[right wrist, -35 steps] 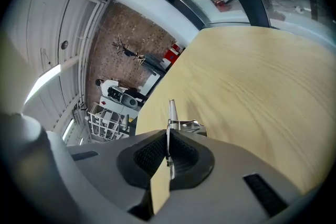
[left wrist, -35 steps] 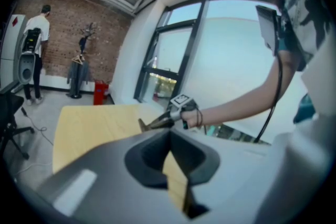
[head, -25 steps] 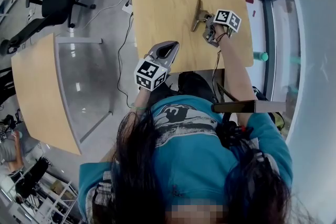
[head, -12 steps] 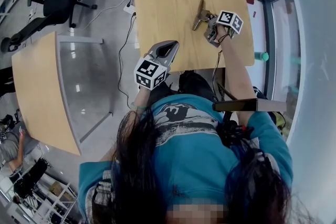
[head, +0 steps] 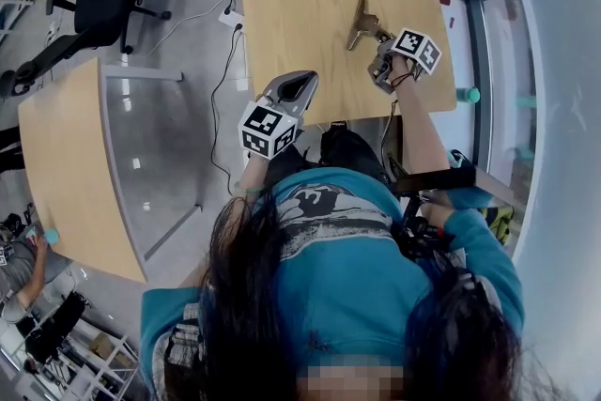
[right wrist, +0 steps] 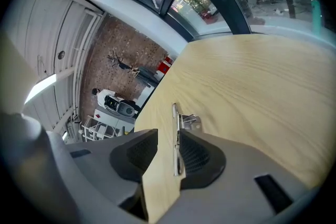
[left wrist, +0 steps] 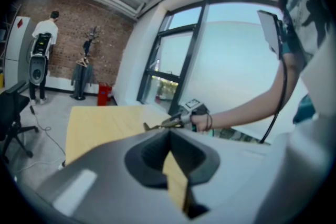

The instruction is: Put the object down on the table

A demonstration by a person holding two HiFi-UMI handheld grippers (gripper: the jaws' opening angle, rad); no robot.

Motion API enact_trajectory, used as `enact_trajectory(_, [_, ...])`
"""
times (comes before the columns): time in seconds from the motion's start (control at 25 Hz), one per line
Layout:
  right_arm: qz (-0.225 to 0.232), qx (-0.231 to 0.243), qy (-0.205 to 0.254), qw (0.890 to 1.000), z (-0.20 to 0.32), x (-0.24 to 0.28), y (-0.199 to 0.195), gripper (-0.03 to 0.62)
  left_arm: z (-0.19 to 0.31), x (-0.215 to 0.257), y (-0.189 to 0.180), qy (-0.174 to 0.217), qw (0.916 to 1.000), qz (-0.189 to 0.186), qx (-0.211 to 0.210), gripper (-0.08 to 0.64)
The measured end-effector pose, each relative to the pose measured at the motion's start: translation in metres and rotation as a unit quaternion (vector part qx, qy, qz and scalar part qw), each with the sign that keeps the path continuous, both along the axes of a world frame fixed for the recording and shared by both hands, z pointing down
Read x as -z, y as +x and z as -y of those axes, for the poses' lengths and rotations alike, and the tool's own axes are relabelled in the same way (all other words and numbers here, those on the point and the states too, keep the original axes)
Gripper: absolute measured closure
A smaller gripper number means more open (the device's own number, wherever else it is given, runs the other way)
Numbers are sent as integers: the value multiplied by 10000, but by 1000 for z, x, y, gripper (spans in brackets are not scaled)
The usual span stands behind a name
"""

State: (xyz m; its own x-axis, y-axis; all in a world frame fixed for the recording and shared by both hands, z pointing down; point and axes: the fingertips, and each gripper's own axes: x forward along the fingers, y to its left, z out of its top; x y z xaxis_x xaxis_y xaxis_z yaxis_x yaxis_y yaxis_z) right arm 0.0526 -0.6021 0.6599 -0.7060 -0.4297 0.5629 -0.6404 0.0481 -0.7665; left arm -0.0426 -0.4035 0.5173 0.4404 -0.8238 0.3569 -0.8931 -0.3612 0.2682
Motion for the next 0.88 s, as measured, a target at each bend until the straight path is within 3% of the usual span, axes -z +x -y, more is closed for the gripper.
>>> enact_trajectory(0.2, [-25, -229, 342, 9991, -28, 26, 11, 463, -12, 3, -6, 77, 10000, -43, -46, 557])
enact_trajectory(0.6, [900, -286, 780, 9925, -115, 113, -42, 511, -40, 16, -29, 362, 9987, -163, -309, 557])
enact_trajectory(0.88, [907, -313, 887, 9914, -184, 129, -67, 555, -73, 21, -46, 455, 9958, -151, -777, 557])
